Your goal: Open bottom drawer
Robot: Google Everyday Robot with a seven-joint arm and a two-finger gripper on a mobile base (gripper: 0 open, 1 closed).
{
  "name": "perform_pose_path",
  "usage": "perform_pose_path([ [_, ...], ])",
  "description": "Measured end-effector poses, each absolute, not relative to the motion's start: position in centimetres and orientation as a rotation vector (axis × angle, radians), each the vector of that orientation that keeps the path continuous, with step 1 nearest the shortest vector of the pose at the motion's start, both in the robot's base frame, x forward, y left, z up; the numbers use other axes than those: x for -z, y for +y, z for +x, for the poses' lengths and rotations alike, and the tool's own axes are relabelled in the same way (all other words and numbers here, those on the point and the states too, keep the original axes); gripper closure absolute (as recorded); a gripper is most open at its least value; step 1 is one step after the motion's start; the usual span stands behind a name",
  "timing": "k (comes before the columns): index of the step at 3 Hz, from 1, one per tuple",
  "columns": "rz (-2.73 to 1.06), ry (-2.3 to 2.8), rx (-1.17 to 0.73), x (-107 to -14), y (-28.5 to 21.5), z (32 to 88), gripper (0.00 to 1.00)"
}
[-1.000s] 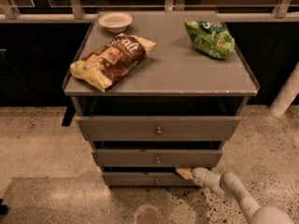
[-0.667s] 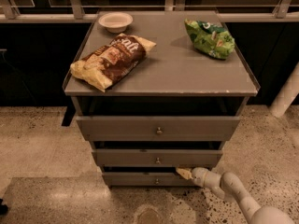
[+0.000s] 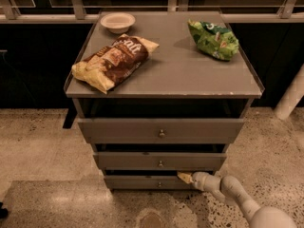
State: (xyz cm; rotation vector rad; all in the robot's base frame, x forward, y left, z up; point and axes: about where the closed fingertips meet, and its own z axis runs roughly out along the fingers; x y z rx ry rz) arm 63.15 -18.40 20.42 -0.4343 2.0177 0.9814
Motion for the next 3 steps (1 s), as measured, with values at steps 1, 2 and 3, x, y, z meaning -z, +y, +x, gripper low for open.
perform_pose_path([
  [1, -0.420, 2.045, -0.984, -20.10, -18.52, 62.73, 1.00],
  [2, -0.420, 2.045, -0.984, -20.36, -18.52, 62.72, 1.00],
  [3, -0.400, 2.073, -0.985, -20.21, -18.65, 62.05, 1.00],
])
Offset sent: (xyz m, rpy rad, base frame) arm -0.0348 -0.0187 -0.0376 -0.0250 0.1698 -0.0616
